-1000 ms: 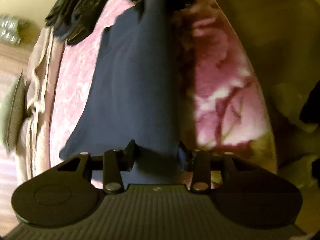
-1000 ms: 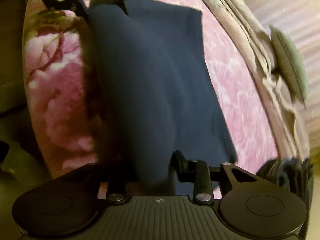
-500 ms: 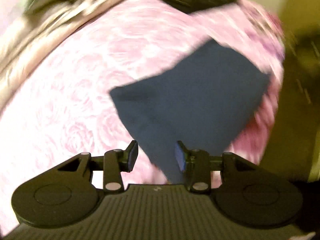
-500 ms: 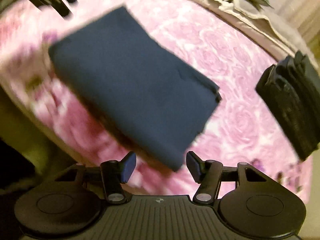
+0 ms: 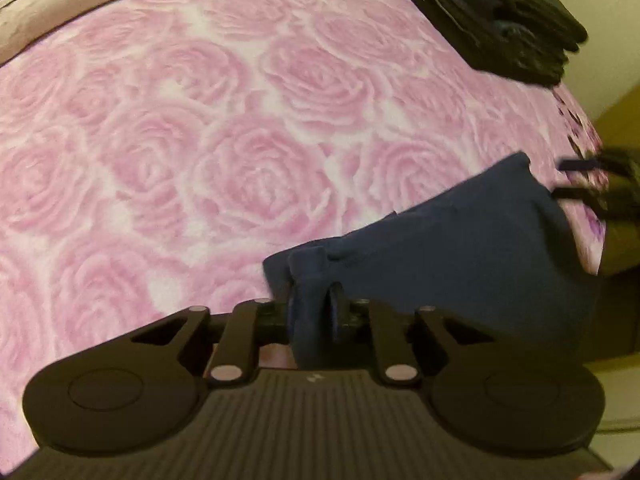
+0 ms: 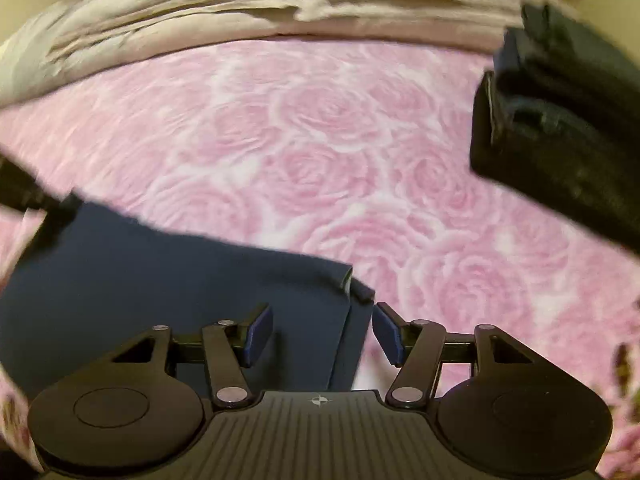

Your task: Fold clothes

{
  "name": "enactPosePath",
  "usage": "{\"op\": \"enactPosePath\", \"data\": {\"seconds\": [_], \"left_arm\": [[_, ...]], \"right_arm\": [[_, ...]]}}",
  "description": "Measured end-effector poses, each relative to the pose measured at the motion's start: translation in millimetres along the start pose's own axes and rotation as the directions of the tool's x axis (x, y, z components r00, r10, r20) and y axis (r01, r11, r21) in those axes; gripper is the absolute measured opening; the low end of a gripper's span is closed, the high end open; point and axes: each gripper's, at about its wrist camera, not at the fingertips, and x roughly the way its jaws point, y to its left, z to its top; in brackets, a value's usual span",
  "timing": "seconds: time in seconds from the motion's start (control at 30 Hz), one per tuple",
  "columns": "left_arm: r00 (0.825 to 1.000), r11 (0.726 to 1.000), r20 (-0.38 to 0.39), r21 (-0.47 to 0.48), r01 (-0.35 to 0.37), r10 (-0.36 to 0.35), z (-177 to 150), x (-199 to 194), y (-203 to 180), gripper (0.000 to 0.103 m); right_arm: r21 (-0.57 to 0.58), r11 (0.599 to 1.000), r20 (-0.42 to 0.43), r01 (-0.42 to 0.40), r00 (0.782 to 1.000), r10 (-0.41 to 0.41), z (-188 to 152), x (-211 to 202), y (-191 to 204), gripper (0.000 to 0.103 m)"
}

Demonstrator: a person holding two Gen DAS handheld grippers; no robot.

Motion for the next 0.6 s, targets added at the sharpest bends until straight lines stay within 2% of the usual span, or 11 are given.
{"op": "enactPosePath", "data": {"seconds": [0.1, 0.2, 0.27, 0.3, 0.37, 0.47, 0.5, 0.6], "left_arm": [[1.0, 1.0, -0.002, 0.016, 0.014, -0.014, -2.2, 3.7, 2.0, 0.009], [1.0, 1.0, -0.001, 0.006, 0.02, -0.02, -0.7, 5.0, 3.4, 0.008], [1.0, 0.999, 0.011, 0.046, 0.007, -0.007, 1.0, 3.4, -2.5, 0.005], [0.999, 0.996, 0.037, 0.087, 0.0, -0.003, 1.7, -2.0, -9.3, 0.004], [0.993, 0.983, 0.115, 0.184, -0.005, -0.017, 3.2, -19.4, -26.6, 0.004], [0.983, 0.972, 0.179, 0.234, 0.001, -0.044, 7.7, -33.6, -39.3, 0.004], [0.985, 0.975, 0.169, 0.221, -0.006, -0.033, 8.9, -29.4, -37.3, 0.004], [0.997, 0.993, 0.074, 0.117, -0.035, 0.026, 10.0, 0.5, -17.9, 0.005]], "right_arm": [[0.117, 0.992, -0.027, -0.051, 0.998, 0.055, 4.8, 26.6, -19.4, 0.059], [0.138, 0.988, -0.058, -0.068, 0.995, 0.077, 5.6, 40.4, -24.4, 0.058], [0.17, 0.982, -0.05, -0.083, 0.994, 0.093, 4.0, 40.2, -27.9, 0.02], [0.185, 0.98, -0.048, -0.079, 0.995, 0.089, 4.6, 38.4, -30.5, 0.004], [0.178, 0.982, -0.024, -0.061, 0.998, 0.066, 6.4, 25.4, -30.2, 0.004], [0.184, 0.982, -0.004, -0.031, 0.999, 0.033, 2.5, 10.5, -32.4, 0.004], [0.189, 0.982, 0.001, -0.021, 1.0, 0.022, 0.3, 6.1, -33.4, 0.004], [0.191, 0.982, -0.005, -0.005, 1.0, 0.006, -5.4, 6.3, -33.8, 0.004]]}}
